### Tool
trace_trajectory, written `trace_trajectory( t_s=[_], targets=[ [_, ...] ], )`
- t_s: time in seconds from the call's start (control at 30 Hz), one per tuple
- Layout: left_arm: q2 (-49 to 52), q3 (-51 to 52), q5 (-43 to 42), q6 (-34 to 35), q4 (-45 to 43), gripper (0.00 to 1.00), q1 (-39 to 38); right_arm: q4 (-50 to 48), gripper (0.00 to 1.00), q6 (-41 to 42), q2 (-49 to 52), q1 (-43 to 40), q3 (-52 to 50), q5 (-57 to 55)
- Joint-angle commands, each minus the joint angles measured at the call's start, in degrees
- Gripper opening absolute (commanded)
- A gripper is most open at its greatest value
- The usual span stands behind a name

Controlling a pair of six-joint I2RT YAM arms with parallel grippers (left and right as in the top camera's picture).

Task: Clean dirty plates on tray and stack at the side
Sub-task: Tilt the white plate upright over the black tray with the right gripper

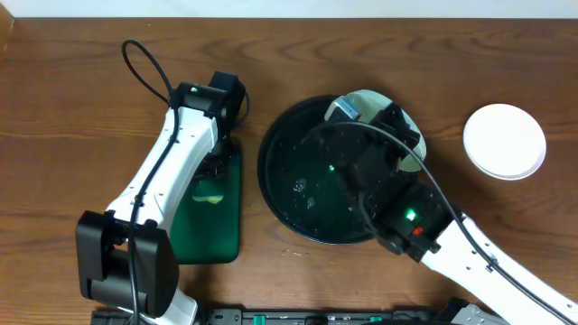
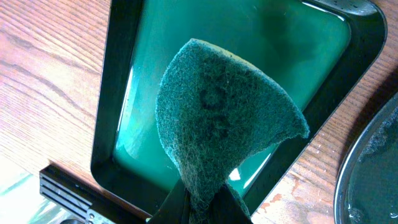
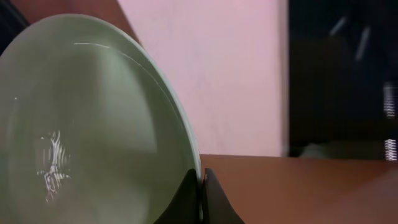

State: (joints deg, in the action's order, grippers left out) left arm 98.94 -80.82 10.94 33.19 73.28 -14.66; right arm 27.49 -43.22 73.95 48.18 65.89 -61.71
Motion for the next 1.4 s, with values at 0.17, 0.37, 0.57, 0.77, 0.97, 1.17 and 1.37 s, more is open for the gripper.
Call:
trace_trajectory(
  t_s=[0.17, 0.37, 0.57, 0.77, 0.97, 1.17, 1.37],
  targets=[
    [0.09, 0.26, 1.53, -0.11, 0.22, 0.07, 0.24, -4.87, 0.01, -12.22, -0.83, 3.58, 1.25, -10.05],
    [0.09, 0.26, 1.53, -0.11, 0.24, 0.07, 0.24, -5.25, 0.01, -12.59, -0.83, 3.63, 1.25, -10.05],
    [0.09, 0.26, 1.53, -0.11, 0.24, 0.07, 0.24, -5.25, 0.01, -12.57, -0.83, 3.63, 1.25, -10.05],
    [0.09, 0.26, 1.53, -0.11, 0.24, 0.07, 0.24, -5.22, 0.01, -12.59, -0.83, 3.63, 1.25, -10.05],
    [0.09, 0.37, 1.53, -0.11, 0.24, 0.07, 0.24, -5.22, 0.01, -12.59, -0.83, 3.63, 1.25, -10.05],
    [0.09, 0.46, 1.53, -0.11, 0.24, 0.07, 0.24, -5.22, 0.01, -12.59, -0.83, 3.63, 1.25, -10.08],
    [0.09, 0.46, 1.53, -0.11, 0.24, 0.07, 0.24, -5.20, 0.01, -12.59, -0.83, 3.63, 1.25, -10.05]
  ],
)
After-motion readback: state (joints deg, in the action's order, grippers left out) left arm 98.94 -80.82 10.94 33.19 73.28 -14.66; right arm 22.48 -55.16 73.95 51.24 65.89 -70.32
